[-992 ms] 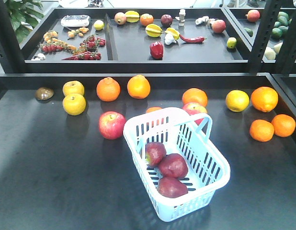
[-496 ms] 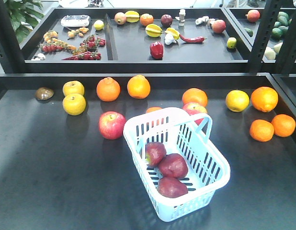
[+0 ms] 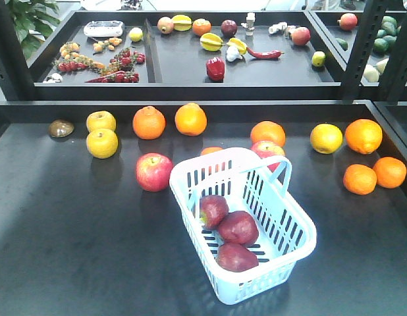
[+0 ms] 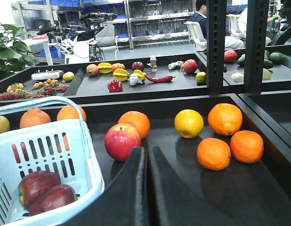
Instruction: Pick three apples into basket with both arms
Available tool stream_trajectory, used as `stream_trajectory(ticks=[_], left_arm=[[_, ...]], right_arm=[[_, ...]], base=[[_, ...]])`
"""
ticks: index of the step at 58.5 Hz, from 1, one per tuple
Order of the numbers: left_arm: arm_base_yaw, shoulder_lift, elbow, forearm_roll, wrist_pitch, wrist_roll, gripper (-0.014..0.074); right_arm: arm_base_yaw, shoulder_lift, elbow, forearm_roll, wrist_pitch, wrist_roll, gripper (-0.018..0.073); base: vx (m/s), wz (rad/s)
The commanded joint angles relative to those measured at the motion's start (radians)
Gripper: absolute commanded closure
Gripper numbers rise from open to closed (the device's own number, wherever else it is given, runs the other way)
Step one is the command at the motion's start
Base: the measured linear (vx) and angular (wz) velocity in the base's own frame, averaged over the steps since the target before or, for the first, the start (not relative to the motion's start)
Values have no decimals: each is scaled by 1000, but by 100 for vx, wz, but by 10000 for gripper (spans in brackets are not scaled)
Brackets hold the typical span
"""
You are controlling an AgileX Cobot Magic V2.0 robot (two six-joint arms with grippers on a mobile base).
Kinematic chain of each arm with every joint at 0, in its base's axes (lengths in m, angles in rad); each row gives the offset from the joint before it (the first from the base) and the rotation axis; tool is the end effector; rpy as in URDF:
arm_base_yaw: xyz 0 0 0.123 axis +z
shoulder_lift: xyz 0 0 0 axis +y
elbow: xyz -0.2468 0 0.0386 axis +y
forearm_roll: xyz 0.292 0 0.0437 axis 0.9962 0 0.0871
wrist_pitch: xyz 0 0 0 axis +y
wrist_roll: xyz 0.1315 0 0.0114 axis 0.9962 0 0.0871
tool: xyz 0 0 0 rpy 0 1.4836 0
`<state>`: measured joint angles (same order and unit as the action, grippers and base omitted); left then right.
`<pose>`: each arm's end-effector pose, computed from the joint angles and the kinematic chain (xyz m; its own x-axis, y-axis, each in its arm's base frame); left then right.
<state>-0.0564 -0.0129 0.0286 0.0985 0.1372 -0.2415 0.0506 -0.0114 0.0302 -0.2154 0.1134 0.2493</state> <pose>0.1769 -0.0082 0.1889 -0.0704 -0.1397 -0.9877 0.0332 0.9893 -0.1423 0.1773 0.0058 0.1913 -0.0432 0.0331 -0.9985 -0.0249 0.9991 0.0342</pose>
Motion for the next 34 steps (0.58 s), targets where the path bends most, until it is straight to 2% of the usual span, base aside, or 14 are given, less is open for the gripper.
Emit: stream_trajectory(ticks=[1, 34], left_arm=[[0, -13, -26, 0, -69, -12, 602], [0, -13, -26, 0, -69, -12, 602]], right_arm=[[-4, -12, 11, -12, -75, -2, 565], [-4, -12, 11, -12, -75, -2, 565]], base=[[0, 0], [0, 0]])
